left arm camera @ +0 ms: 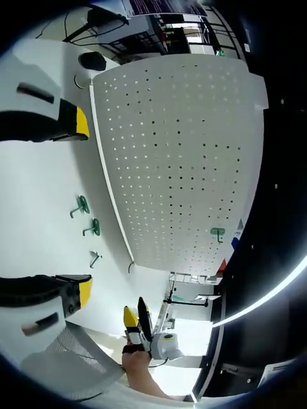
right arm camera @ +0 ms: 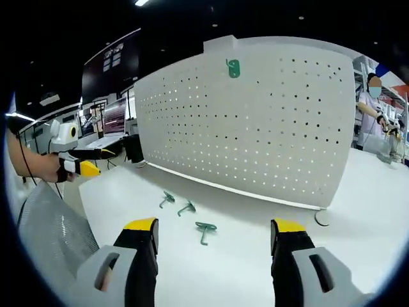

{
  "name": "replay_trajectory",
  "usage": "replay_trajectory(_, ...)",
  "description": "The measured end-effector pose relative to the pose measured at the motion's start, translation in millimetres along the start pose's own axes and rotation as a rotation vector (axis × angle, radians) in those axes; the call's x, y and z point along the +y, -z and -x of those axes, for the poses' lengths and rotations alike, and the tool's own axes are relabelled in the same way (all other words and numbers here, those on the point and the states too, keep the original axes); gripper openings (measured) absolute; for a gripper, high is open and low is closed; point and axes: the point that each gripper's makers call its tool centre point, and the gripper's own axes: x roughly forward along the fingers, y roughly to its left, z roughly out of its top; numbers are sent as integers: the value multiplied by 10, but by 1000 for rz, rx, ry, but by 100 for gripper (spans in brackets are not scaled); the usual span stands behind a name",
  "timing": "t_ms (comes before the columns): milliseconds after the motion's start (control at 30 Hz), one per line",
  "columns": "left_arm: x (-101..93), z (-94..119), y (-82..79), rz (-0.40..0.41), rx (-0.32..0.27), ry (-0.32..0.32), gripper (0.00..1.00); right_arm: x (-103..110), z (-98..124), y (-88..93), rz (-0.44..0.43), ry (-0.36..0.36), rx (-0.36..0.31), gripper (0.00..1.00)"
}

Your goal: Insert the hook assembly into the mounting plate slot until the hook locks in place.

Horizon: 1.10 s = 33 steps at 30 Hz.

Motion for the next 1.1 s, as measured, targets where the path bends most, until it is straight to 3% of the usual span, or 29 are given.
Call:
replay_trajectory(567, 6, -93, 16, -19, 47, 32, 88, 7, -21, 64, -15, -10, 24, 68)
replay_trajectory(767, 19, -197, 88, -54, 137, 76, 87, 24, -19, 63, -9, -16, 24, 68)
replay_trajectory(833, 49, -231, 153, -75, 199, 97, 84, 36, -31, 74, -9, -25, 28, 68)
replay_trajectory(900, 62, -261, 136, -88, 200, 100, 85, 42, -34, 74, -7, -28, 28, 68)
replay_trajectory(1100, 83, -356, 177, -157, 282, 167, 86, 54, -35, 62, -14, -35, 21, 68)
